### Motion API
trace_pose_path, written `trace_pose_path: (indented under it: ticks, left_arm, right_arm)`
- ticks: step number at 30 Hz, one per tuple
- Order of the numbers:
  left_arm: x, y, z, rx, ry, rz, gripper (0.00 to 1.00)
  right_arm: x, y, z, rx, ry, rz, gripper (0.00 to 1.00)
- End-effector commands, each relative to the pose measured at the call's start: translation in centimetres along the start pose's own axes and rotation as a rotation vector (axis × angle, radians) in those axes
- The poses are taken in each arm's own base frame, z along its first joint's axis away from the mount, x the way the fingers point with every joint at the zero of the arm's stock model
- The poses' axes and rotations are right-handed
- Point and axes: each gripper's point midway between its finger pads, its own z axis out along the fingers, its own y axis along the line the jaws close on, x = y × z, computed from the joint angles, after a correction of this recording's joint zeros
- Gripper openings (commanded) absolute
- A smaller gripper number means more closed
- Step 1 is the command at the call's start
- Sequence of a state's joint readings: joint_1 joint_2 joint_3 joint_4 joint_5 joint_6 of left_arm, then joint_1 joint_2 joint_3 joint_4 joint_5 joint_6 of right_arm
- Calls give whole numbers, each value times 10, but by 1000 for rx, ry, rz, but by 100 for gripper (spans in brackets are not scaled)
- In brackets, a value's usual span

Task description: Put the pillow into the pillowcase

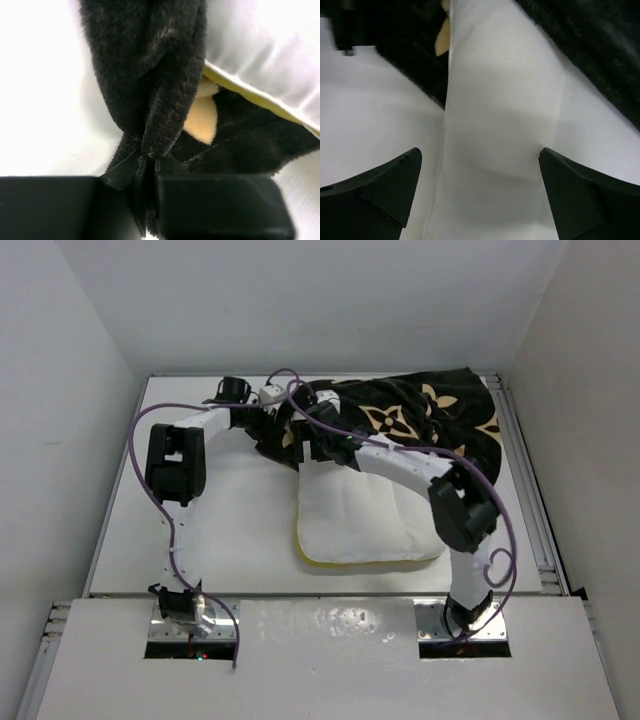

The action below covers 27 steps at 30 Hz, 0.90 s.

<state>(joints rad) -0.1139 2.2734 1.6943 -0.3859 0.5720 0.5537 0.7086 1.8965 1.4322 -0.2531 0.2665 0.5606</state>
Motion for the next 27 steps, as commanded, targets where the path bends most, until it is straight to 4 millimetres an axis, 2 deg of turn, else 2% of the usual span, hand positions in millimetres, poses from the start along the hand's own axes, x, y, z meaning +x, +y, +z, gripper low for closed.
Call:
trace_pose_path:
  ticks: [1,2,3,4,5,6,8,9,11,13,14,15,17,18,19,21,22,23,24,25,26,27]
  left_arm:
    - [-23,-6,-19,43,-93,14,1]
    - [-15,-13,-21,63,-92,5,0]
    - [-24,-19,-30,63,-114,21,0]
    - [-27,-24,-33,73,-127,24,0]
    - [-26,-30,-35,81,-127,19,0]
    - [-25,-38,-39,95,-125,19,0]
    - [-17,-55,-42,131,-103,8,0]
    - [-23,-63,-48,143,-109,31,0]
    - [-18,-80,-51,174,-94,46,0]
    - [-33,-95,-62,180,-124,98,0]
    - [-33,-101,-65,185,-128,105,0]
    - [-45,-107,-74,185,-156,129,0]
    - [-53,-112,-85,197,-184,138,0]
    - [-53,-116,-89,217,-187,123,0]
    - [-53,-117,-91,224,-187,115,0]
    - [-48,-121,-92,251,-186,104,0]
    - [-46,-121,-92,251,-183,94,0]
    - [-41,-123,-91,252,-178,86,0]
    - [-41,-123,-91,252,-176,72,0]
    - [-42,-122,-91,244,-184,68,0]
    - [-43,-125,-93,251,-190,61,0]
    - [-45,-127,-94,256,-196,62,0]
  right_arm:
    - [-20,1,15,104,-50,42,99]
    - [-32,7,16,102,-62,50,99]
    - [-24,2,32,144,-44,51,99]
    - [-32,1,34,175,-49,54,99]
    - [-31,-5,39,218,-46,54,99]
    - [-22,-17,53,285,-34,54,99]
    - [-22,-21,60,320,-19,65,99]
    - [-18,-22,65,332,-14,92,98]
    - [-2,-26,79,373,17,141,98]
    - [14,-32,88,407,56,154,97]
    - [19,-33,89,418,67,154,97]
    - [22,-35,88,434,73,134,98]
    - [27,-44,77,493,75,35,99]
    - [37,-49,74,517,89,-5,99]
    - [37,-48,67,516,81,-22,99]
    - [48,-48,67,485,107,-12,99]
    - [60,-50,69,477,120,-4,98]
    - [61,-48,69,457,119,2,96]
    - [66,-41,72,417,135,7,84]
    - [69,-34,76,384,138,13,65]
    - [73,-27,80,344,149,23,17]
    - [73,-21,83,318,146,39,0]
